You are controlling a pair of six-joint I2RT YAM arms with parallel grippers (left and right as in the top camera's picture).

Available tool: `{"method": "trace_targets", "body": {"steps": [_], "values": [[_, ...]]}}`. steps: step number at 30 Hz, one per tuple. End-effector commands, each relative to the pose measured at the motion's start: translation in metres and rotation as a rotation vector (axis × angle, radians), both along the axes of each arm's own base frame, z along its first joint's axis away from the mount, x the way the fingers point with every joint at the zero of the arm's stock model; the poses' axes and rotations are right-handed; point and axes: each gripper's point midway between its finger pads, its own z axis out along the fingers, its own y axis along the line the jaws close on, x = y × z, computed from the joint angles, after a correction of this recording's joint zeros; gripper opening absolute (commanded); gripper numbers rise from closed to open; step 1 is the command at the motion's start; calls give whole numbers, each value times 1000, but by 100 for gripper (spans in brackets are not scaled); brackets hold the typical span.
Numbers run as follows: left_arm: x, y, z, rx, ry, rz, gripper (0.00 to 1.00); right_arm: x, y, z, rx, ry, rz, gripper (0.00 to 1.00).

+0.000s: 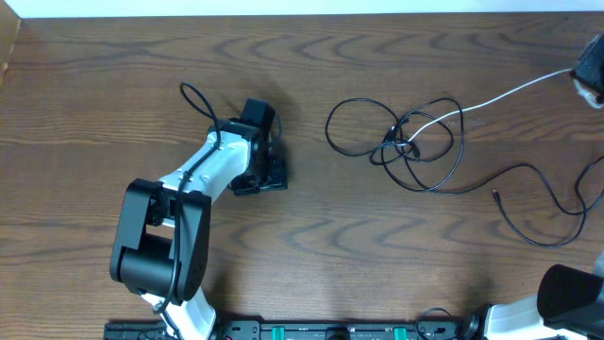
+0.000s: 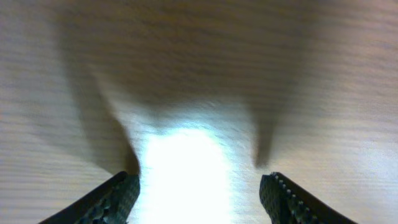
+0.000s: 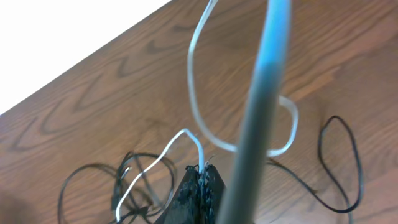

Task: Untangle cables

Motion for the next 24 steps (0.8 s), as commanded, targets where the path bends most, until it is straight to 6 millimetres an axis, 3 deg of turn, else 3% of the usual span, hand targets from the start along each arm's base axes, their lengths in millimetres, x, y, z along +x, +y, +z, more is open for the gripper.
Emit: {"method": "trace_targets", "body": {"steps": [1,5,8,13,18,24], "values": [[16,-42,30,-243,-13,-9,68,4,17,-5,41,3,63,1],[29,-90,61,-533,35,162,68,5,24,-9,45,14,80,1],[39,-102,66,-574,85,365,68,5,29,-15,50,29,92,1],[62,-128,75,-615,16,474,69,5,34,-23,56,49,103,1],[61,-165,84,-662,13,533,68,6,34,-24,56,48,103,1],[51,-184,75,-605,33,697,68,6,37,-24,71,44,115,1]]}}
